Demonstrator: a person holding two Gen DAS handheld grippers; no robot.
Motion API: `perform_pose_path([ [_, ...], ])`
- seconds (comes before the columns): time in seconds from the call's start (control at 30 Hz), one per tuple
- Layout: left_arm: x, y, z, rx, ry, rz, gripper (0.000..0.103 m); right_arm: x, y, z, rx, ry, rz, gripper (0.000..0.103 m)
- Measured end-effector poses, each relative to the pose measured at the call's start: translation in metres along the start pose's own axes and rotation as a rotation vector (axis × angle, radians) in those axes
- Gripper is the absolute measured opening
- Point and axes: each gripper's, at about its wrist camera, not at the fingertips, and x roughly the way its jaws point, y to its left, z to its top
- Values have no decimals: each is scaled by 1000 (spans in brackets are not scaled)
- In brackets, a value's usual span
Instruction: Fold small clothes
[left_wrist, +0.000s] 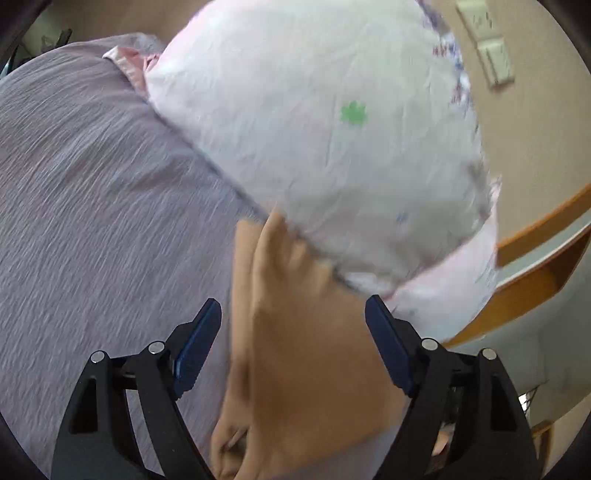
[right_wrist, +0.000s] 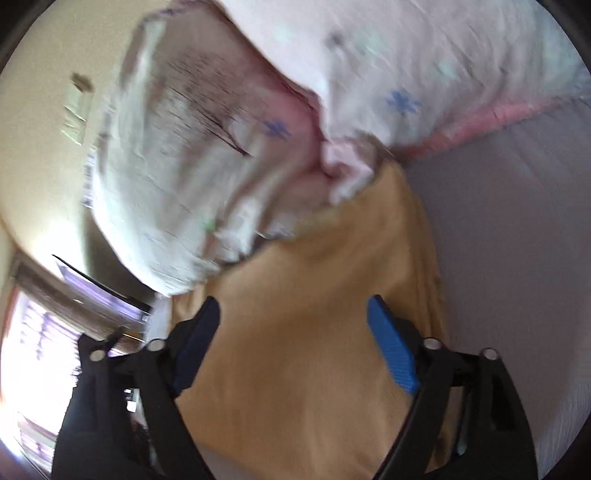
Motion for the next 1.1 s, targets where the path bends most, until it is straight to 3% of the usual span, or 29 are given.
perform_pose_path([
  [0.07, 3, 2, -16, 18, 74, 43, 80, -9, 1, -2, -31, -38, 8, 84],
  [0.23, 5, -3, -45, 72, 158, 81, 80, -46, -4, -19, 6, -216, 284, 93],
  [0.43, 12, -19, -57, 145, 133, 193, 79, -62, -26, -16, 72, -290, 368, 96],
  [0.6, 24, -15, -60, 58, 105, 170, 41, -57, -29, -15, 95, -257, 379, 96],
  [0.63, 26, -11, -58, 34, 112, 155, 28, -57, -29, -15, 94, -252, 374, 96],
  [0.8, 20, -4, -49, -96, 105, -36, 19, -65, -30, -15, 112, -280, 379, 96],
  [0.97, 18, -90, -42, 73, 93, -192, 18, -90, -35, -15, 117, -410, 347, 96],
  [1.1, 78, -183, -62, 215, 195, -334, 18, -108, -39, -15, 99, -508, 271, 96],
])
